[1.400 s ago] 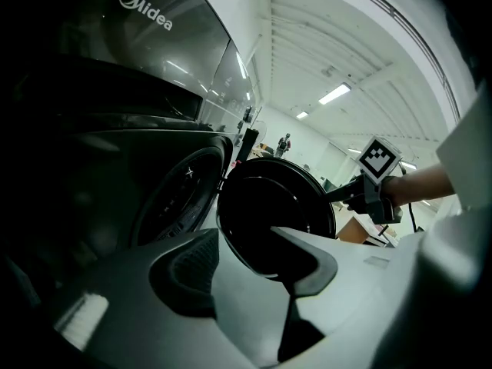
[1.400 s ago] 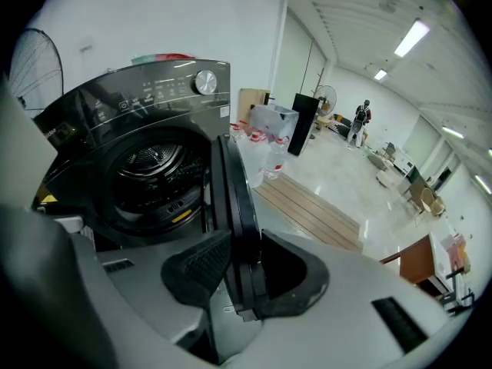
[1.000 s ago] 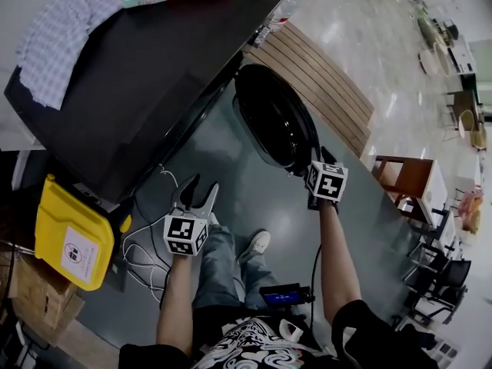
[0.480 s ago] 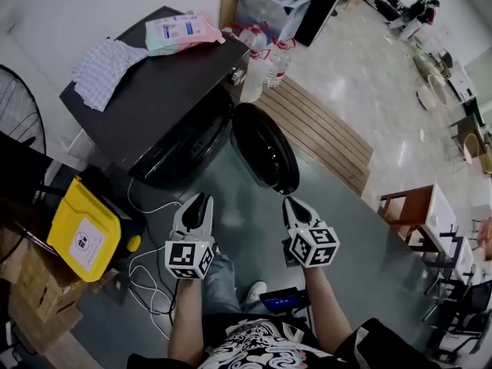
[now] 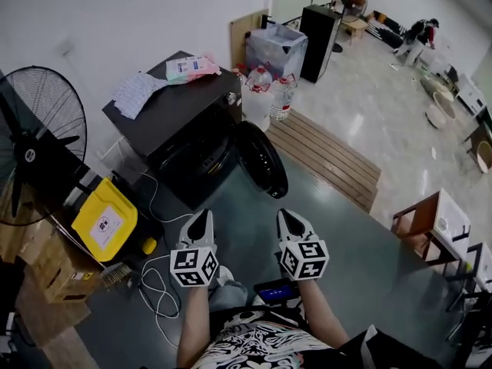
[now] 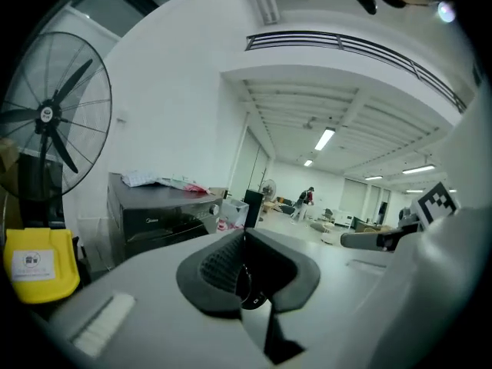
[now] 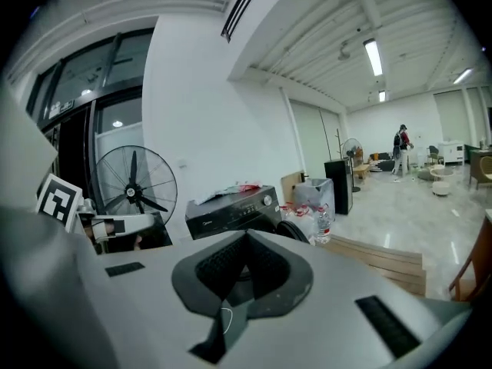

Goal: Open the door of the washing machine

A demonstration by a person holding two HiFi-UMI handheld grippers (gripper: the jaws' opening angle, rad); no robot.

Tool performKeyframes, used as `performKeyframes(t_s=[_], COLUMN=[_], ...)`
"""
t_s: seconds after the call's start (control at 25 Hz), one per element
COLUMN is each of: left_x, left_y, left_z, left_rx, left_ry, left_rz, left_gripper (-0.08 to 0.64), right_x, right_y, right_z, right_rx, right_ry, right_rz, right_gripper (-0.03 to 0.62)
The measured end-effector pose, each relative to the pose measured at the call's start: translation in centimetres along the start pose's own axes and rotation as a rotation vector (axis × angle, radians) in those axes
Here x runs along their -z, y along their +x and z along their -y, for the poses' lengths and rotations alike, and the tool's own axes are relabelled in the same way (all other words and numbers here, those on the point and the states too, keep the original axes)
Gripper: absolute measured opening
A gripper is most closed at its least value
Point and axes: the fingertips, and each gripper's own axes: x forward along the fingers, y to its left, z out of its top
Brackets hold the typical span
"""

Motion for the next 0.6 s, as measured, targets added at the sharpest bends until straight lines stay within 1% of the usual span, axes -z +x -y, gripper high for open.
performKeyframes(t_s=[0.08,0.24,0.6], left_x=[0.1,-0.1,-0.2], left_y=[-1.1,-2.3,-3.0], left_z=[0.5,0.8,1.1], left_rx=[-0.015,-0.043,-0.056], left_ry=[0.023,0.024,0.035], left_rz=[0.001,0.006,0.014], left_gripper=[0.007,0.008,0.009], right_x=[0.1,0.3,0.2], right_y=[-1.0,-1.9,-2.6], right_z=[0.0,-0.2,-0.5], right_rx=[0.014,0.026,0.01], right_ry=[-0.018,-0.071,-0.07], right_rz=[-0.002,-0.028,-0.019], right_gripper=[0.0,0.0,0.0])
